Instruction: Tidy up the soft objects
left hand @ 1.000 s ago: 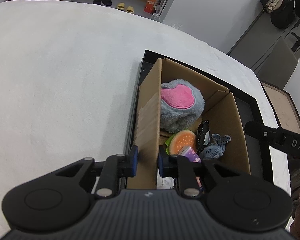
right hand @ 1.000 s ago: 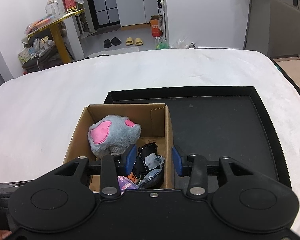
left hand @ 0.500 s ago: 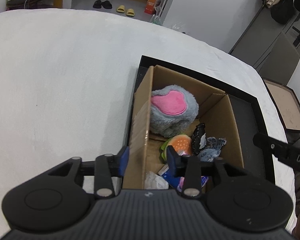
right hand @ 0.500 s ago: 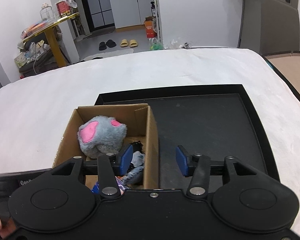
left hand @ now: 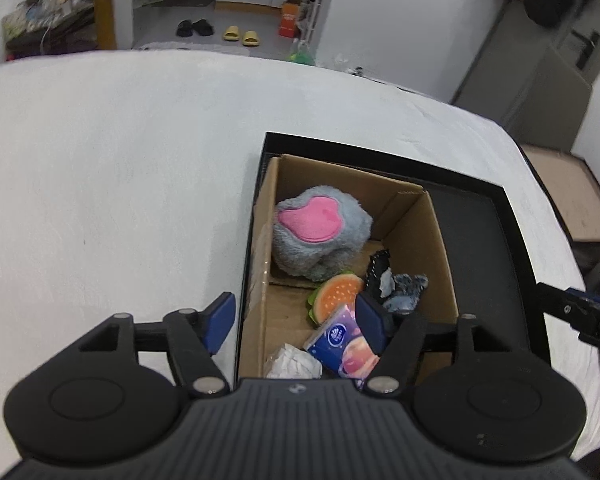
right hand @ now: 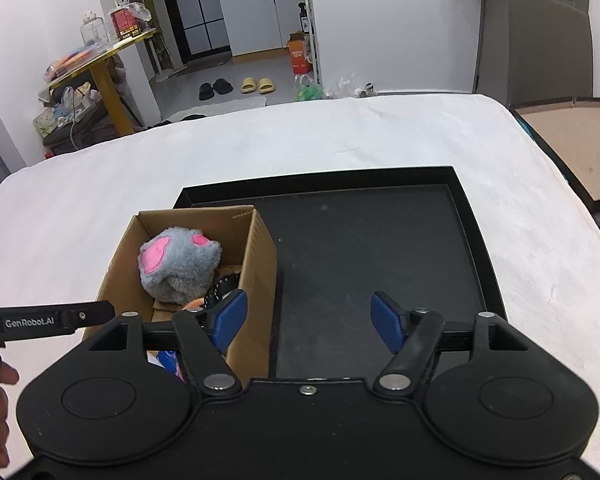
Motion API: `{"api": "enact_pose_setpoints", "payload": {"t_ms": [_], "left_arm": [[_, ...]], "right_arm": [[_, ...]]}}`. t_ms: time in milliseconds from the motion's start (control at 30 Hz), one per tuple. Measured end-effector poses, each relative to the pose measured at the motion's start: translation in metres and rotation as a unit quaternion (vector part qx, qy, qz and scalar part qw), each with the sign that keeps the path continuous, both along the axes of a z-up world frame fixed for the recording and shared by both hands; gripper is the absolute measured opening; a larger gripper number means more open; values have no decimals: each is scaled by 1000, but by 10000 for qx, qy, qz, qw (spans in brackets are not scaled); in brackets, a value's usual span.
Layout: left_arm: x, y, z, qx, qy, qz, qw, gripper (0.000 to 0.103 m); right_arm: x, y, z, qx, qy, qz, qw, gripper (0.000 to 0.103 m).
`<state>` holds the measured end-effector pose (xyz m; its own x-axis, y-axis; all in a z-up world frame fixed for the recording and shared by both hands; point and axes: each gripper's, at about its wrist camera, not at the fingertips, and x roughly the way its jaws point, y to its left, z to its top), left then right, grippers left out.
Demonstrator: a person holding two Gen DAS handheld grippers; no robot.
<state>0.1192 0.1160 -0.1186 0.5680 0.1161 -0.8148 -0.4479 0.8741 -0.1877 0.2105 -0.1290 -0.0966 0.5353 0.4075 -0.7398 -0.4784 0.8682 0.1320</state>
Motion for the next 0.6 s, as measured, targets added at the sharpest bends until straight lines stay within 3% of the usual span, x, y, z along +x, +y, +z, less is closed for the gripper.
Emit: {"api": "enact_pose_setpoints", "payload": {"t_ms": [100,600], "left_arm": [[-1,-10,8,232,39,-172,9996,71],[-10,-36,29,298,203,-417,9985,72]], "right_arm": [[-1,-13,1,70,52,-13,10000,75],[-5,-71,4,386,286,-190,9987,79]]}}
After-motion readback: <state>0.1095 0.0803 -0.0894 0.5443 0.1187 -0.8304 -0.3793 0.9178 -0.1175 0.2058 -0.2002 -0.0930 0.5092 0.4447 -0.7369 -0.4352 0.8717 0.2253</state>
